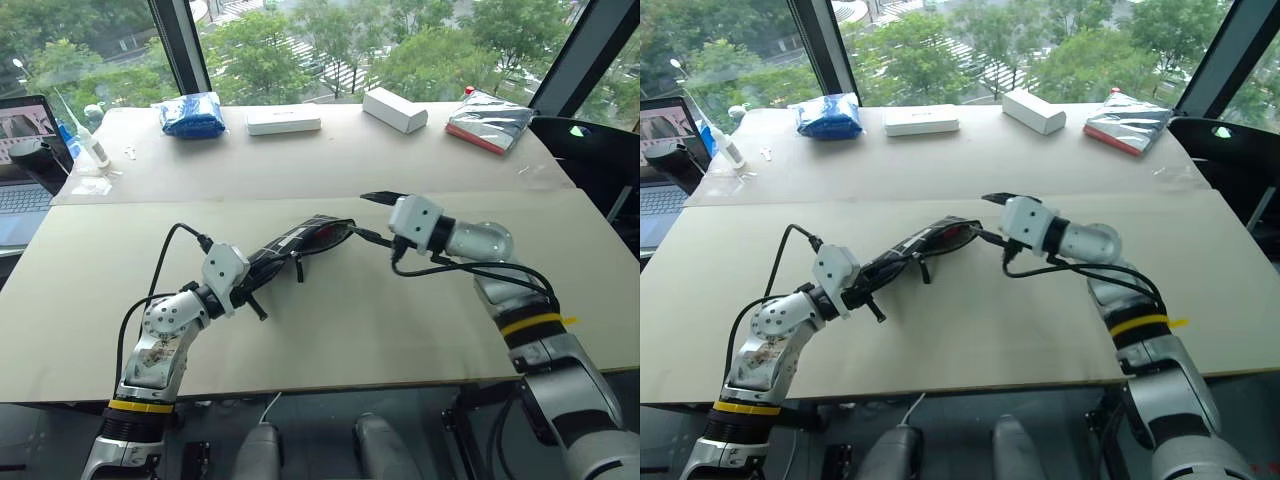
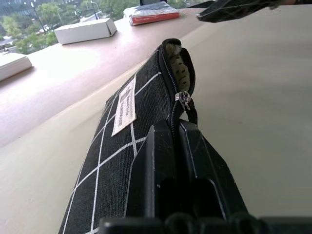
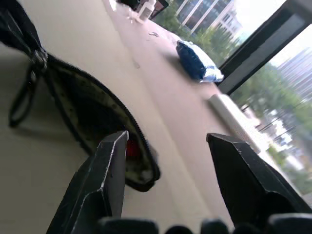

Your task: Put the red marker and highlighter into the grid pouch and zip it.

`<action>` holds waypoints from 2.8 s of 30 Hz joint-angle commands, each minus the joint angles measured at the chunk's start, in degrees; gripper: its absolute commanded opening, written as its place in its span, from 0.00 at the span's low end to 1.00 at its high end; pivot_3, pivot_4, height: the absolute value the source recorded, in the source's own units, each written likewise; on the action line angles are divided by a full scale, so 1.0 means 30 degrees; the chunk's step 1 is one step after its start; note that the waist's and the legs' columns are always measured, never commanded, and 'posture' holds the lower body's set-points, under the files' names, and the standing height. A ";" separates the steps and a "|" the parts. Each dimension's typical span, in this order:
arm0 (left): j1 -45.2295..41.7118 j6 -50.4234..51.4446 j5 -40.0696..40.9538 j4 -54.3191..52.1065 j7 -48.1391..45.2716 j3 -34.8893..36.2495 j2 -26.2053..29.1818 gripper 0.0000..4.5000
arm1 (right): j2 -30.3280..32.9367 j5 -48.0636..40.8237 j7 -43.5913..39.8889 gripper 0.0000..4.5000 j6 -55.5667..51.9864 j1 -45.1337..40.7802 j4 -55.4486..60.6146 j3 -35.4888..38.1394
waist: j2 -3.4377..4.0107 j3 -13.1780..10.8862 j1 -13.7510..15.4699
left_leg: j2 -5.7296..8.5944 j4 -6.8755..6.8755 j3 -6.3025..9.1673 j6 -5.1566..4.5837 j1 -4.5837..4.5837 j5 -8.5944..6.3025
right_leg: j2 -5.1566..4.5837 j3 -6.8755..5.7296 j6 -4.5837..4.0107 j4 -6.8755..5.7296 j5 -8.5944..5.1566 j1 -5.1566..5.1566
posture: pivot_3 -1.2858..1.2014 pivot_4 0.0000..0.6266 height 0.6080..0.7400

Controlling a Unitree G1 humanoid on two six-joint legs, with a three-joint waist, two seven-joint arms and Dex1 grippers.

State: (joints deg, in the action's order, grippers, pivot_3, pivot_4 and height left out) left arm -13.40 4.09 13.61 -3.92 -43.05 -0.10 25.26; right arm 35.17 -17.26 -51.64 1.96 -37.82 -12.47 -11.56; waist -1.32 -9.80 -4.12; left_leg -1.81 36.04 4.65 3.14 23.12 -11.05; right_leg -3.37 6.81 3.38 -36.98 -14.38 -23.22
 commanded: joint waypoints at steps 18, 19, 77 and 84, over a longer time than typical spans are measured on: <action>-0.0353 -0.0026 0.0212 -0.0363 -0.0074 0.0039 -0.0021 0.00 | -0.7699 0.1325 0.6530 0.64 -1.0139 0.0477 0.2303 -0.2268 | -0.0018 0.0003 0.0176 | -0.0017 0.0049 -0.0001 -0.0006 -0.0009 -0.0006 | 0.0034 -0.0006 0.0012 -0.0028 -0.0008 -0.0005 | 0.52 0.24 1.00; -0.0338 -0.0031 0.0203 -0.0374 -0.0055 0.0044 -0.0025 0.00 | -0.7978 0.1424 0.6465 0.64 -1.0084 0.0291 0.2102 -0.2295 | -0.0018 0.0003 0.0188 | -0.0015 0.0045 -0.0001 -0.0006 -0.0004 -0.0006 | 0.0031 -0.0006 0.0012 -0.0028 -0.0008 -0.0010 | 0.52 0.24 1.00; -0.1427 -0.1917 -0.0294 0.0660 -0.1634 -0.0967 0.0235 0.00 | 0.1220 -0.0890 -0.1579 0.72 -1.1454 0.2486 0.2637 0.4376 | -0.0029 -0.0008 0.0296 | -0.0007 -0.0007 -0.0007 -0.0008 0.0026 -0.0007 | 0.0021 -0.0010 0.0025 0.0063 -0.0018 -0.0016 | 0.52 0.24 1.00; -0.2818 -0.4372 -0.0474 0.2064 -0.3972 -0.1838 0.0610 0.00 | 0.3251 -0.2280 -0.2913 0.72 -1.0874 0.5400 0.4305 0.6961 | -0.0034 -0.0011 0.0420 | -0.0008 -0.0011 -0.0021 -0.0008 0.0024 -0.0008 | 0.0022 0.0000 0.0049 0.0074 -0.0032 -0.0011 | 0.52 0.24 1.00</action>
State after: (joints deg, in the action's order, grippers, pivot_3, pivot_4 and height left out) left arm -20.02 -5.66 12.21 1.48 -52.82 -5.34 26.56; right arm 43.66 -20.96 -59.23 -31.29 -22.66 -3.83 4.88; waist -1.43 -9.83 -2.86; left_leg -1.83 36.01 4.59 3.12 23.20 -11.07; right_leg -3.30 6.82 3.51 -36.75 -14.47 -23.26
